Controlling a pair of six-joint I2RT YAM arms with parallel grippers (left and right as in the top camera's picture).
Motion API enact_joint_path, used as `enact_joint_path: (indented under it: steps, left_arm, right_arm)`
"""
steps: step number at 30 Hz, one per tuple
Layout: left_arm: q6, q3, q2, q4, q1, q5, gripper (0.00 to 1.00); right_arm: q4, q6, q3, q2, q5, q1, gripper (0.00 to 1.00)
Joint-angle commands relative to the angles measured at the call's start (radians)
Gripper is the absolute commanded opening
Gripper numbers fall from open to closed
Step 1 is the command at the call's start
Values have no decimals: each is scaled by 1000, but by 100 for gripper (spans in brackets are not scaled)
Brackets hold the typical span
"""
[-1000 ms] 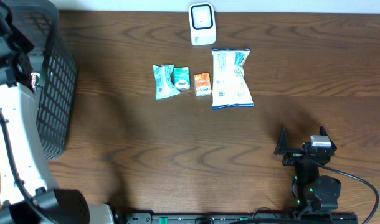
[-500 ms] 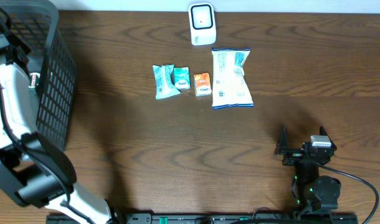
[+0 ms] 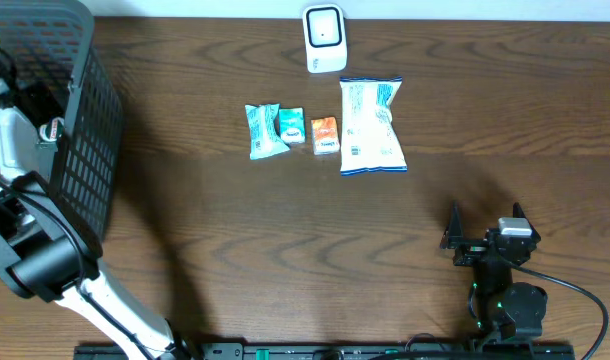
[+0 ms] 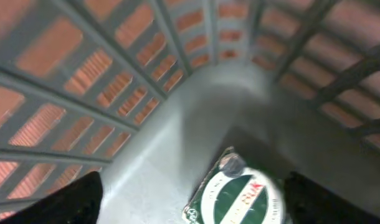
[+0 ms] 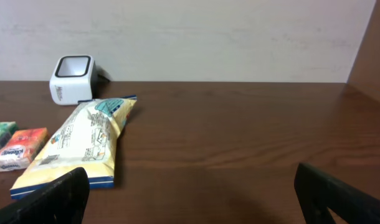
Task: Scan the item barcode
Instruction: 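Reach the left gripper into the basket and grasp the dark green ointment tin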
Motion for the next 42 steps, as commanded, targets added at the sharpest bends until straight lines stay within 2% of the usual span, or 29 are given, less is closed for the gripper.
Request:
enact_joint_path:
  steps: [1, 4, 8, 27, 29, 30, 31, 35, 42]
  left_arm:
    - [160, 6, 37, -23, 18, 102, 96]
    - [245, 6, 47, -35, 17, 211, 96]
    - [263, 6, 55, -32, 18, 300, 96]
    - [314, 4, 175, -35, 22, 294, 93]
    - [314, 4, 181, -35, 22, 294, 84]
    - [314, 4, 183, -35, 22, 294, 72]
    - [314, 4, 183, -36, 22, 294, 70]
    - [314, 4, 183, -42, 22, 294, 65]
    - [301, 4, 180, -48, 22, 294, 64]
  right_arm:
    - [-3, -7, -2, -6, 2, -2, 99]
    - [-3, -7, -2, -6, 2, -2, 99]
    - [-3, -7, -2, -6, 2, -2, 99]
    - [-3, -7, -3, -6, 2, -2, 99]
    - [-3, -7, -3, -6, 2, -2, 99]
    - [-3, -7, -2, -6, 2, -2, 99]
    - [-3, -7, -3, -6, 2, -2, 99]
    - [-3, -7, -2, -6, 2, -2, 99]
    - [-3, -7, -2, -6, 2, -2, 99]
